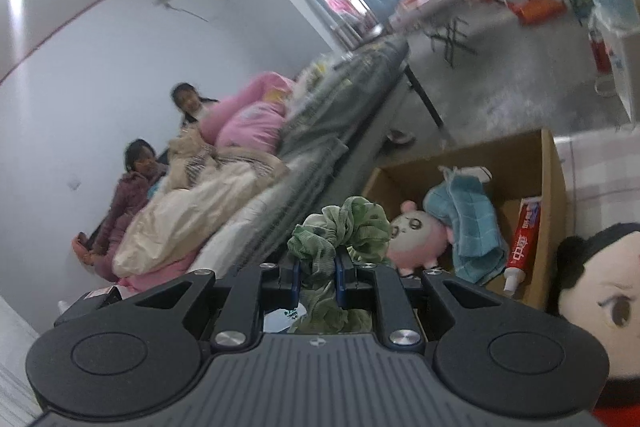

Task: Organize soft objects
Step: 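Carry both items to the box and open the left gripper to drop the cup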

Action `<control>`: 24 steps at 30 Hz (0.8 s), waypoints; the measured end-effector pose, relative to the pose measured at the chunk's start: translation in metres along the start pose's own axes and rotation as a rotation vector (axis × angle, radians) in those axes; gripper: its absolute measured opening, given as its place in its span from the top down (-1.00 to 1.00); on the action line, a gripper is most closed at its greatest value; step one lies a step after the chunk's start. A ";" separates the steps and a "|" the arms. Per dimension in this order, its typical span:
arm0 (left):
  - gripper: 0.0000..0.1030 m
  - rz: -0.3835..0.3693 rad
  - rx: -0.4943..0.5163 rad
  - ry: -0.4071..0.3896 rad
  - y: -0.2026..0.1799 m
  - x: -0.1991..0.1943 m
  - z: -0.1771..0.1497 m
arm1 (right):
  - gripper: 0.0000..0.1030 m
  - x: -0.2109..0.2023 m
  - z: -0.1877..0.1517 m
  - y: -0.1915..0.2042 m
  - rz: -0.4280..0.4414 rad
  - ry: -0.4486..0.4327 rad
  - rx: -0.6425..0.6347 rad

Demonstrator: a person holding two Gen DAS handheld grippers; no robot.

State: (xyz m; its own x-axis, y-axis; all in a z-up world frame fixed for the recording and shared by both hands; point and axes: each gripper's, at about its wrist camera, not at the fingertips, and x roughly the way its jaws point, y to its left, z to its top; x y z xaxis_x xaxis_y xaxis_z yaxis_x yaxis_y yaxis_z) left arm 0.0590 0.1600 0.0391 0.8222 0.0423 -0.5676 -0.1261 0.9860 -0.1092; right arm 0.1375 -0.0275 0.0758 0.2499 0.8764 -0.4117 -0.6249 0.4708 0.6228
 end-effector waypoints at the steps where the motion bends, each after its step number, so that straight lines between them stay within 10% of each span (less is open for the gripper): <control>1: -0.19 0.027 -0.001 0.014 0.005 0.013 0.001 | 0.76 0.011 0.003 -0.007 -0.009 0.015 0.012; 16: -0.23 0.248 0.050 0.205 0.032 0.112 -0.003 | 0.75 0.077 0.014 -0.076 0.000 0.091 0.108; 24: -0.30 0.283 0.064 0.166 0.033 0.101 -0.004 | 0.75 0.074 0.012 -0.077 -0.001 0.090 0.104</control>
State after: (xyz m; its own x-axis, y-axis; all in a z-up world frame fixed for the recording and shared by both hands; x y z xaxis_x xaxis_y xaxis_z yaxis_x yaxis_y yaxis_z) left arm 0.1350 0.1965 -0.0253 0.6572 0.2937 -0.6941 -0.2970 0.9473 0.1197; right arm 0.2129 0.0026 0.0048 0.1806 0.8654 -0.4674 -0.5437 0.4838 0.6858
